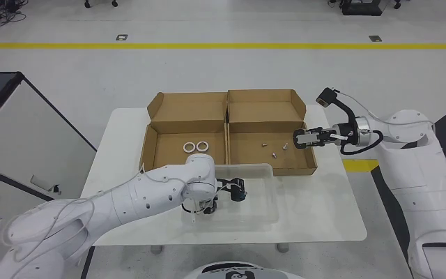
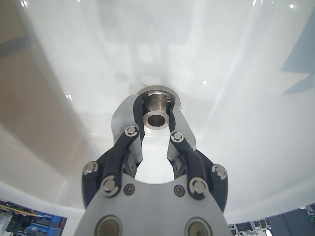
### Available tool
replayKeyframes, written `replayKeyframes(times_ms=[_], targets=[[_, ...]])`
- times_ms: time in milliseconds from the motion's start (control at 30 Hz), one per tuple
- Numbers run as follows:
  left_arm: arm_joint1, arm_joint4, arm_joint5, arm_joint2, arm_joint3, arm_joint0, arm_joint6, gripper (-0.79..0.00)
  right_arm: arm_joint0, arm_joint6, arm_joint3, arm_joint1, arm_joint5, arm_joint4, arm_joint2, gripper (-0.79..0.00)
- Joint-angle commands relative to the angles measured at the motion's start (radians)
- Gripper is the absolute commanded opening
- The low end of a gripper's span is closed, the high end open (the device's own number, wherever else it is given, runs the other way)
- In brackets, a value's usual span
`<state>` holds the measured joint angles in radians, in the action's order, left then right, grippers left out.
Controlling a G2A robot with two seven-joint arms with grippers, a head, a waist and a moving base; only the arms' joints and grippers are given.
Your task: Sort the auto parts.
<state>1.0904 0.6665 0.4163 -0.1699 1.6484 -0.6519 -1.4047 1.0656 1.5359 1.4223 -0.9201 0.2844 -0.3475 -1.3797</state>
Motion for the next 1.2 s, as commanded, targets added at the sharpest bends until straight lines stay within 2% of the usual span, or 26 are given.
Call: replayKeyframes(times_ms=[0, 267, 567, 767, 1167], targets=[[0.000, -0.006, 0.002, 0.000, 0.003, 0.010, 0.002, -0.785, 0.000, 0.000, 0.000, 0.000, 0.000, 0.000, 0.000, 0.000], [-0.014, -0.089, -0.039, 0.000, 0.071, 0.079, -0.039, -0.785, 0.000, 0.000, 0.000, 0.000, 0.000, 0.000, 0.000, 0.000], [-0.064, -0.208, -0.067, 0.000, 0.222, 0.205, -0.067, -0.785, 0.000, 0.000, 0.000, 0.000, 0.000, 0.000, 0.000, 0.000], [-0.089, -0.259, -0.095, 0.000, 0.268, 0.265, -0.094, -0.785, 0.000, 0.000, 0.000, 0.000, 0.000, 0.000, 0.000, 0.000], [-0.090, -0.250, -0.103, -0.003, 0.260, 0.261, -0.079, -0.785, 0.000, 0.000, 0.000, 0.000, 0.000, 0.000, 0.000, 0.000]])
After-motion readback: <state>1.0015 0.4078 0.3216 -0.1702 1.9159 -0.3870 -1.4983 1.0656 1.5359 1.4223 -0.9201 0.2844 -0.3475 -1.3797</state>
